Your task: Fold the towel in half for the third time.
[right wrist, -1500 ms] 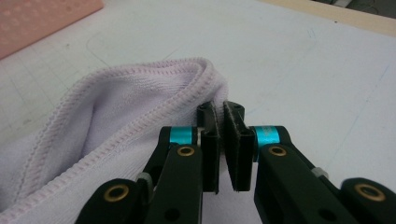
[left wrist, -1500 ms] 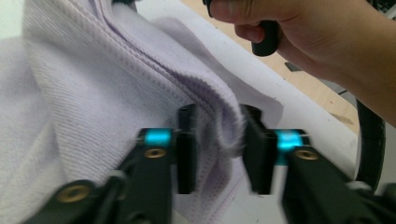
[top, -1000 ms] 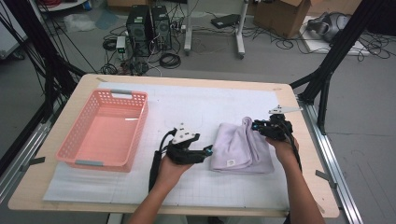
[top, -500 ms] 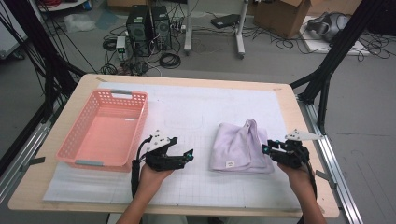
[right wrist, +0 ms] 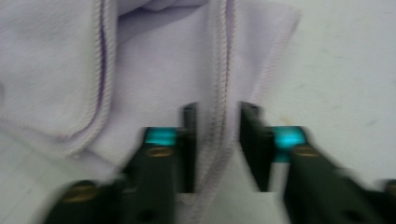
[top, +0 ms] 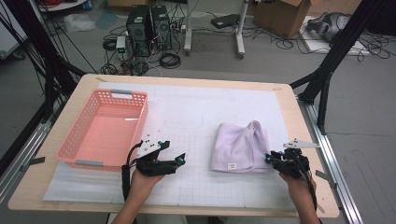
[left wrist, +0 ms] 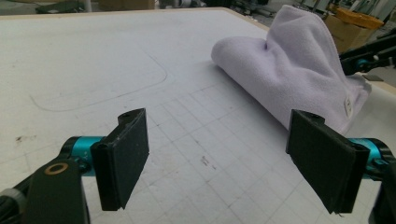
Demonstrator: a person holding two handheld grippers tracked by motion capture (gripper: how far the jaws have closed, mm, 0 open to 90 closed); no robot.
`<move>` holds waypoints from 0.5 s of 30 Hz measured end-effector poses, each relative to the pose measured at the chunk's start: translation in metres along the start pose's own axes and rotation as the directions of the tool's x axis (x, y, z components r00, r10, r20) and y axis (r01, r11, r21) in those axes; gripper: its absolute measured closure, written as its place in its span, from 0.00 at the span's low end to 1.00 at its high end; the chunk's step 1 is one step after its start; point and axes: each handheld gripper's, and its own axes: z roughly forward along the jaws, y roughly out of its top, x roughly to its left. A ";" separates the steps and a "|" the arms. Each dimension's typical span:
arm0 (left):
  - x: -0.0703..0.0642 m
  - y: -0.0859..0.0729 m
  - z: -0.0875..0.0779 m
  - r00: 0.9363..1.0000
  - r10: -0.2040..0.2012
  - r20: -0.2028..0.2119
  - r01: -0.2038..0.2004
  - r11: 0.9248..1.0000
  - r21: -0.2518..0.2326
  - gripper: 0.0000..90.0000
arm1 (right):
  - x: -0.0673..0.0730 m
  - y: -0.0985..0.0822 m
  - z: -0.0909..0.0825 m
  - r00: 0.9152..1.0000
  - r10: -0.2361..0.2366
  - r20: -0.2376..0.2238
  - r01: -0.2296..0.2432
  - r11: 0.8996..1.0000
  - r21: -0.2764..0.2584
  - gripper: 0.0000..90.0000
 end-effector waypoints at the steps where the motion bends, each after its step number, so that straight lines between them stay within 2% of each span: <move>1: 0.000 -0.001 -0.001 1.000 -0.001 -0.001 0.001 1.000 -0.002 0.24 | 0.002 0.000 -0.003 1.000 0.005 -0.013 -0.005 0.999 -0.032 0.68; 3: 0.001 -0.001 -0.001 1.000 -0.002 -0.005 0.002 1.000 -0.002 0.25 | 0.010 0.001 -0.007 0.999 -0.004 -0.033 0.001 0.997 -0.076 0.68; 4: 0.002 -0.001 -0.001 1.000 0.000 -0.005 0.000 1.000 -0.002 0.25 | 0.014 0.003 -0.007 0.998 -0.021 -0.058 0.016 0.996 -0.085 0.68; 6: 0.002 -0.002 0.000 1.000 -0.002 -0.003 0.002 1.000 -0.001 0.25 | 0.024 0.007 -0.004 0.994 -0.055 -0.098 0.046 0.995 -0.085 0.67; 8: 0.001 -0.002 0.001 1.000 0.002 0.000 -0.002 1.000 0.003 0.25 | 0.034 0.009 0.000 0.987 -0.057 -0.148 0.044 0.995 -0.092 0.62; 11: 0.000 -0.003 0.004 1.000 0.009 0.008 -0.009 1.000 0.009 0.26 | 0.043 0.011 0.008 0.978 -0.067 -0.196 0.049 0.994 -0.094 0.55; 14: -0.001 -0.003 0.005 1.000 0.010 0.016 -0.010 1.000 0.013 0.26 | 0.049 0.011 0.019 0.979 -0.081 -0.188 0.070 0.996 -0.062 0.58; 15: -0.002 -0.003 0.005 1.000 0.011 0.014 -0.011 1.000 0.013 0.26 | 0.049 0.011 0.022 0.980 -0.081 -0.181 0.073 0.996 -0.053 0.66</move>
